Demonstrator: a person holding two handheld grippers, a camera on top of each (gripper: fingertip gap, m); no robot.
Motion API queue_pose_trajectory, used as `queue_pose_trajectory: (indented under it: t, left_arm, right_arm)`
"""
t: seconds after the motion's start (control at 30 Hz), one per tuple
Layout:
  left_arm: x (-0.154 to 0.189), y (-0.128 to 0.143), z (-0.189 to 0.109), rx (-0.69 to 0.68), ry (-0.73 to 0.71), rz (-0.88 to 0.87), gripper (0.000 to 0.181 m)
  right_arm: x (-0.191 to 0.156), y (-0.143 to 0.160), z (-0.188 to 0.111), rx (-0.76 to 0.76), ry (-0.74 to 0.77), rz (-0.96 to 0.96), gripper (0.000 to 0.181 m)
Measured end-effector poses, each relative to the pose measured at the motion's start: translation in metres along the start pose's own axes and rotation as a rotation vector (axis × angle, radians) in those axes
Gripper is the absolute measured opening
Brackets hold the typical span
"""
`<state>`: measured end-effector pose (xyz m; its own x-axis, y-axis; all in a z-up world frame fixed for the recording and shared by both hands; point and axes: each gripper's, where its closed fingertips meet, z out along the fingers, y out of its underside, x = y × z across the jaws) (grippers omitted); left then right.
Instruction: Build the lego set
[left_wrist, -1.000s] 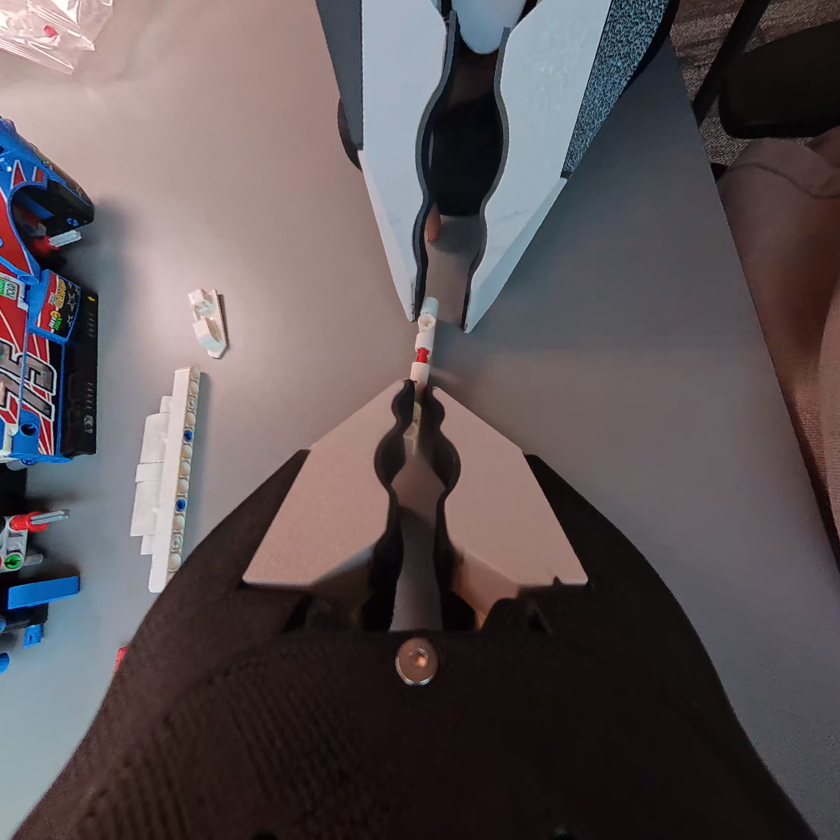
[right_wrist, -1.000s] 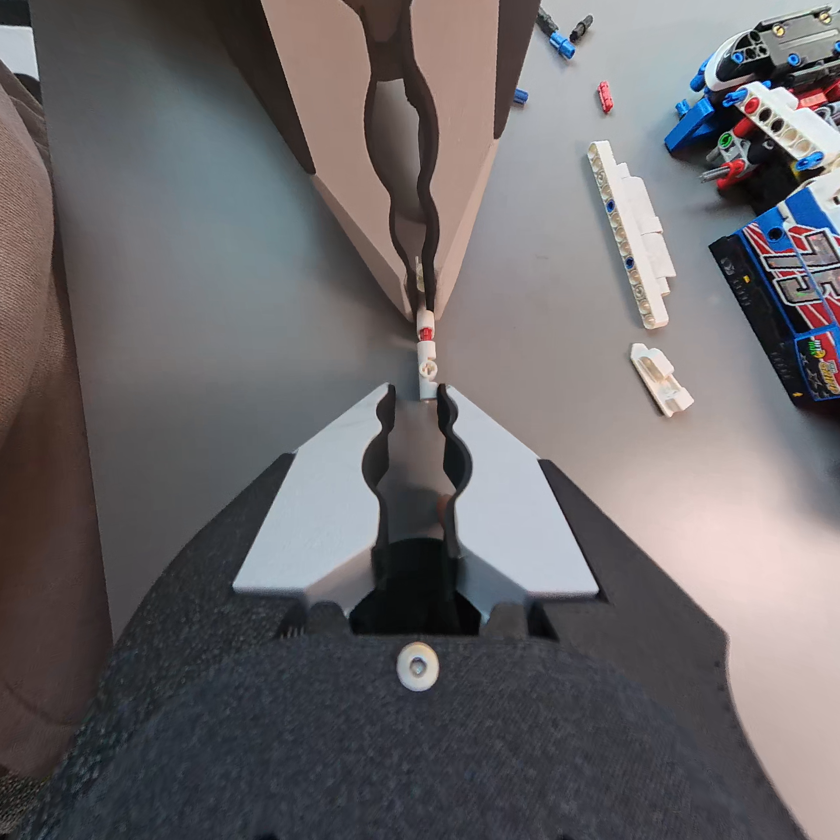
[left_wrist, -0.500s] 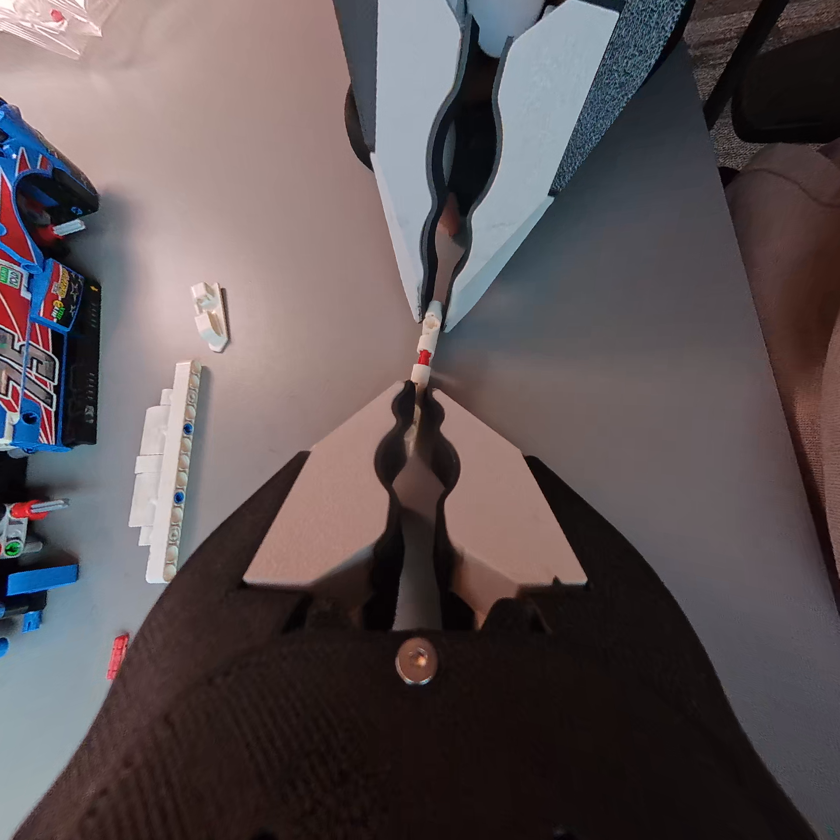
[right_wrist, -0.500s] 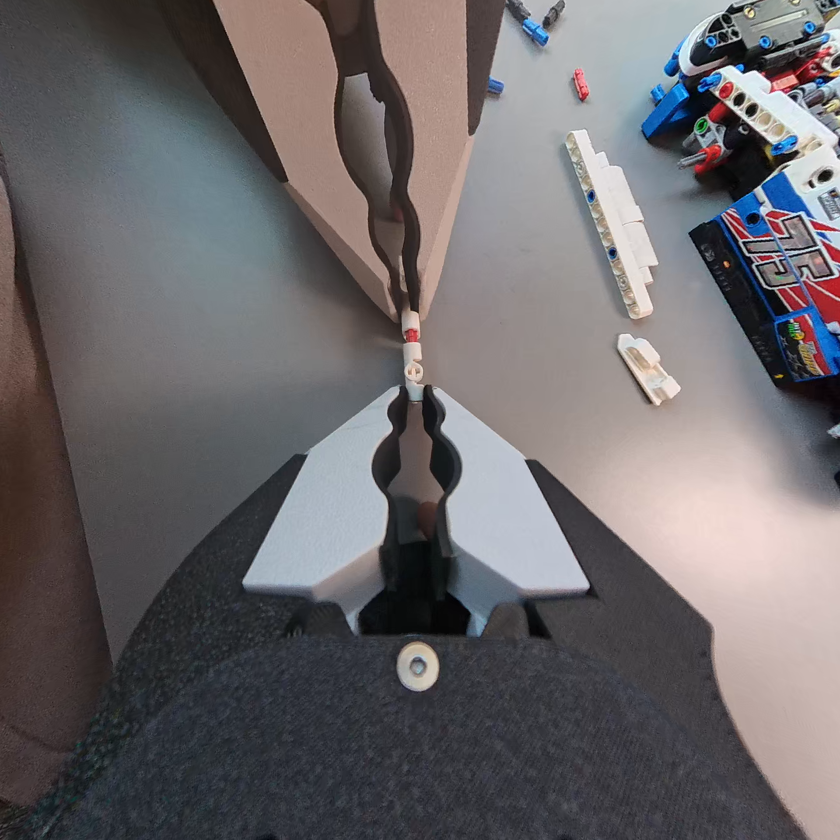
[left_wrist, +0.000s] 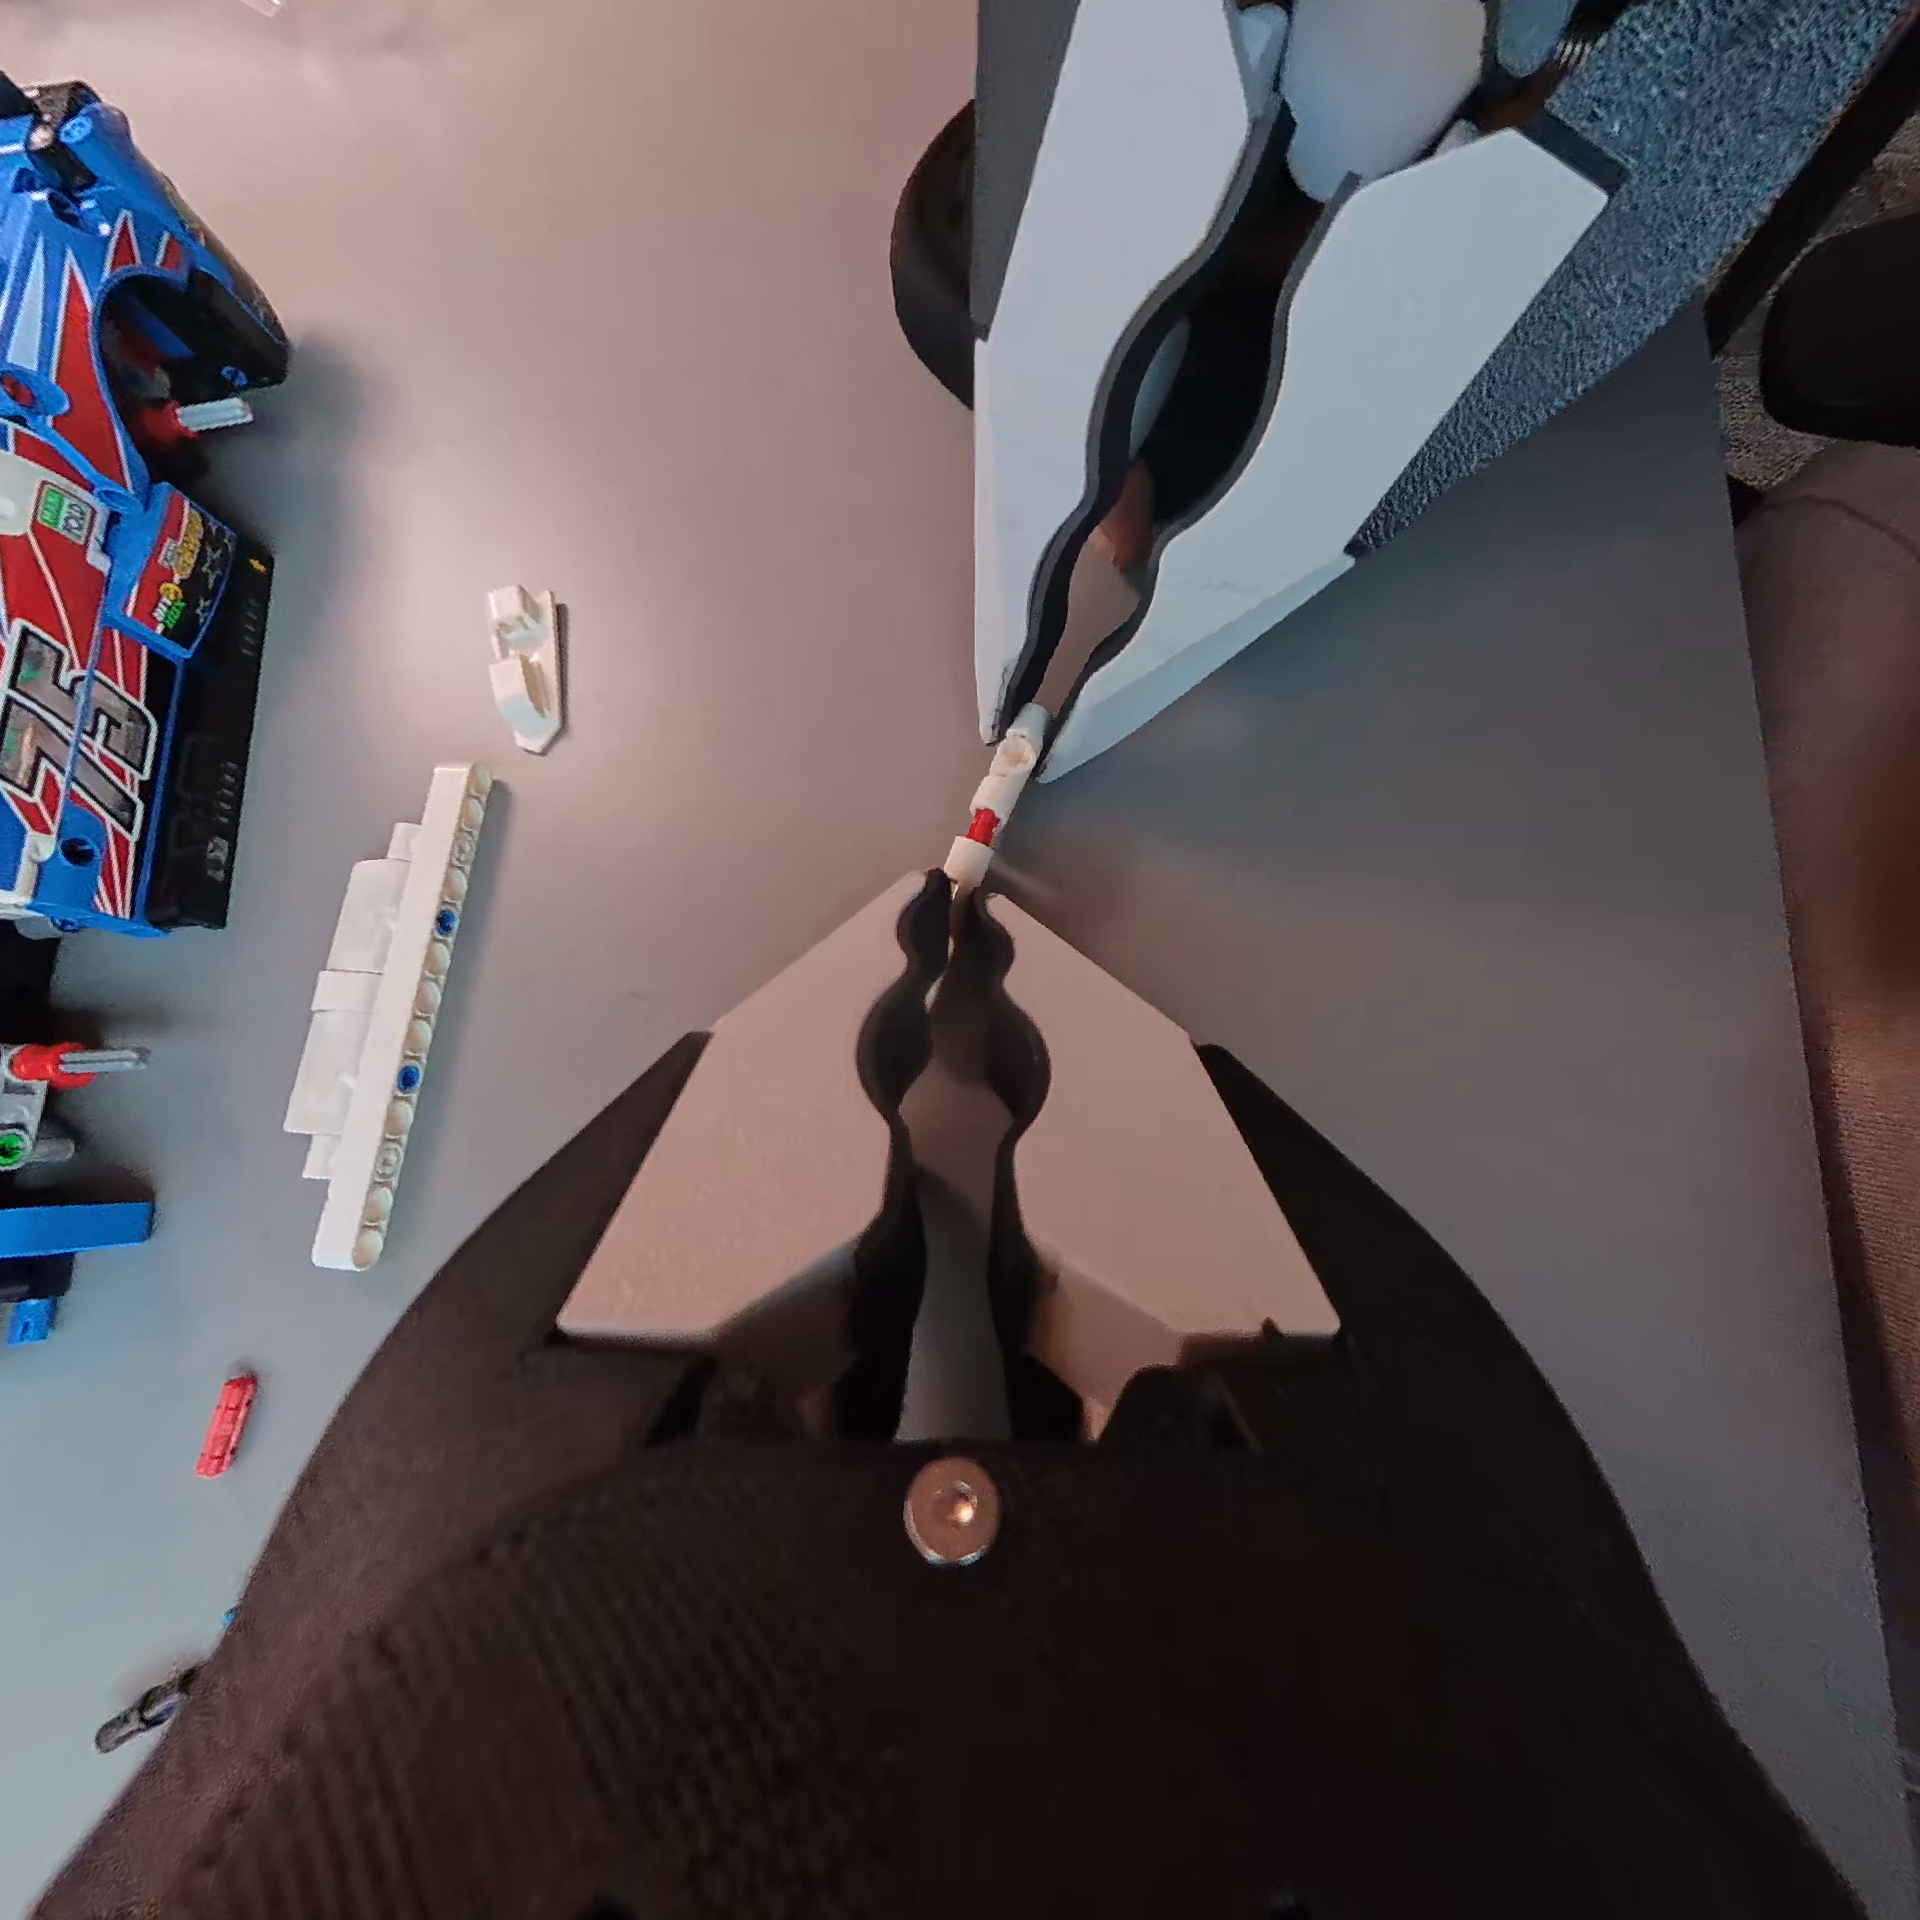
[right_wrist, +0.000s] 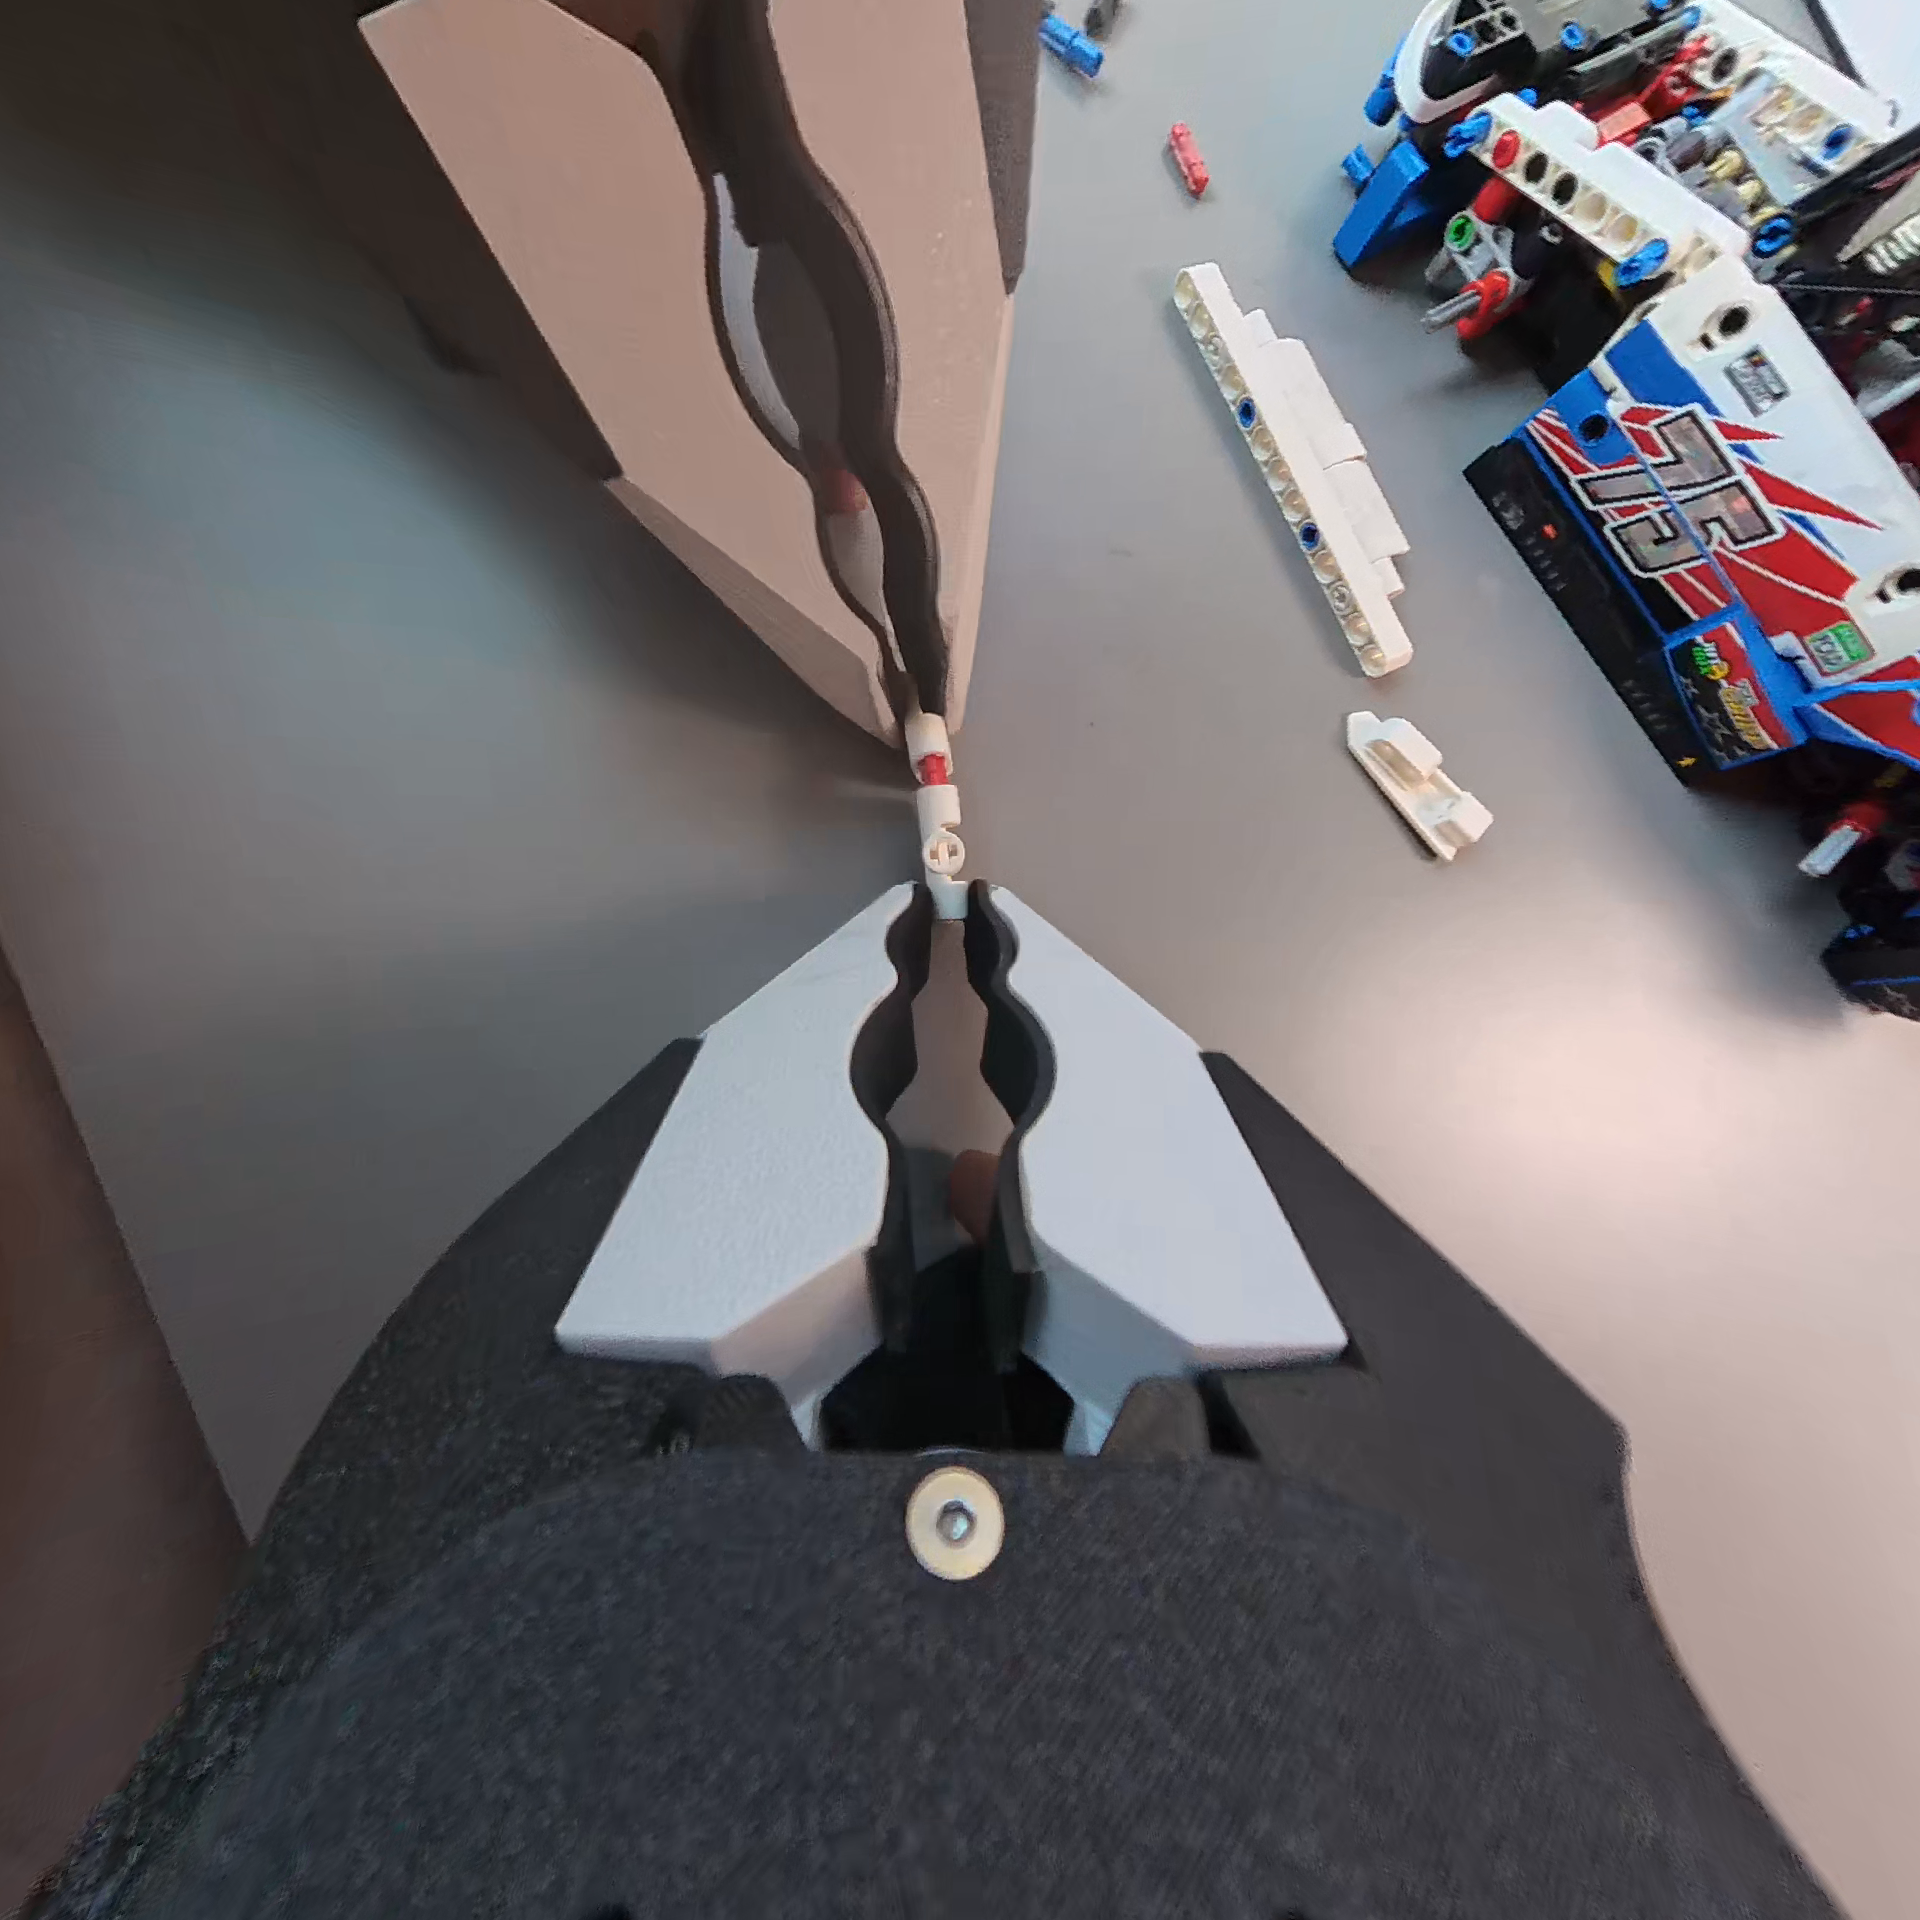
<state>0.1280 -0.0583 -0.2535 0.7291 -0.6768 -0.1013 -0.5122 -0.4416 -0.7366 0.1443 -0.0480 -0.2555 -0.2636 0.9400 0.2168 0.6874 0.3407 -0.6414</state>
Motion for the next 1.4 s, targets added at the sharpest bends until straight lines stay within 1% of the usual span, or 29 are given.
queue_pose_trajectory:
  t: [0.07, 0.17, 0.3, 0.37, 0.53, 0.73, 0.83, 0.97, 1.03, 1.1, 1.17, 1.23, 1.27, 1.4]
  left_arm:
    - [-0.001, 0.000, 0.000, -0.001, -0.014, -0.009, 0.000]
    - [-0.002, 0.000, 0.000, -0.003, -0.025, -0.017, 0.000]
    - [-0.001, 0.001, 0.000, -0.002, -0.026, -0.015, 0.001]
    - [0.000, 0.001, 0.000, 0.001, -0.010, -0.015, 0.002]
    - [0.002, 0.001, 0.000, 0.013, -0.028, 0.018, 0.003]
    - [0.007, -0.002, -0.001, 0.039, 0.003, 0.011, 0.003]
    - [0.007, -0.002, -0.001, 0.039, -0.006, -0.007, 0.003]
    - [0.006, -0.002, -0.001, 0.032, -0.013, -0.030, 0.003]
    - [0.006, -0.002, -0.001, 0.023, -0.017, -0.021, 0.003]
    - [0.006, -0.001, -0.001, 0.012, -0.018, -0.012, 0.003]
    - [0.005, 0.000, -0.002, 0.005, -0.021, -0.007, 0.003]
    - [0.002, 0.002, -0.004, 0.000, -0.028, 0.011, 0.003]
    - [-0.001, 0.004, -0.005, -0.004, -0.040, 0.021, 0.003]
    - [-0.005, 0.010, -0.007, -0.013, -0.042, 0.034, 0.005]
  right_arm:
    - [0.003, 0.000, 0.001, -0.002, 0.051, -0.009, 0.004]
    - [0.003, 0.000, 0.001, -0.007, 0.078, -0.015, 0.004]
    - [0.003, 0.000, 0.001, -0.014, 0.039, 0.009, 0.005]
    - [0.006, 0.000, 0.002, -0.013, 0.041, 0.033, 0.007]
    - [0.010, 0.000, 0.001, -0.010, 0.064, 0.073, 0.009]
    - [0.015, 0.002, -0.002, -0.007, 0.040, 0.153, 0.010]
    - [0.010, -0.002, -0.003, 0.007, 0.015, 0.163, 0.009]
    - [0.010, -0.001, -0.001, -0.001, 0.030, 0.145, 0.010]
    - [0.010, -0.001, -0.002, 0.002, 0.025, 0.144, 0.013]
    - [0.010, 0.000, -0.002, -0.010, 0.007, 0.098, 0.022]
    - [0.009, 0.003, -0.003, -0.025, -0.027, -0.037, 0.030]
    - [0.004, 0.003, -0.004, -0.004, -0.088, -0.179, 0.032]
    - [-0.001, 0.001, -0.004, 0.015, -0.140, -0.221, 0.033]
    - [-0.006, -0.002, 0.000, 0.029, -0.297, -0.282, 0.032]
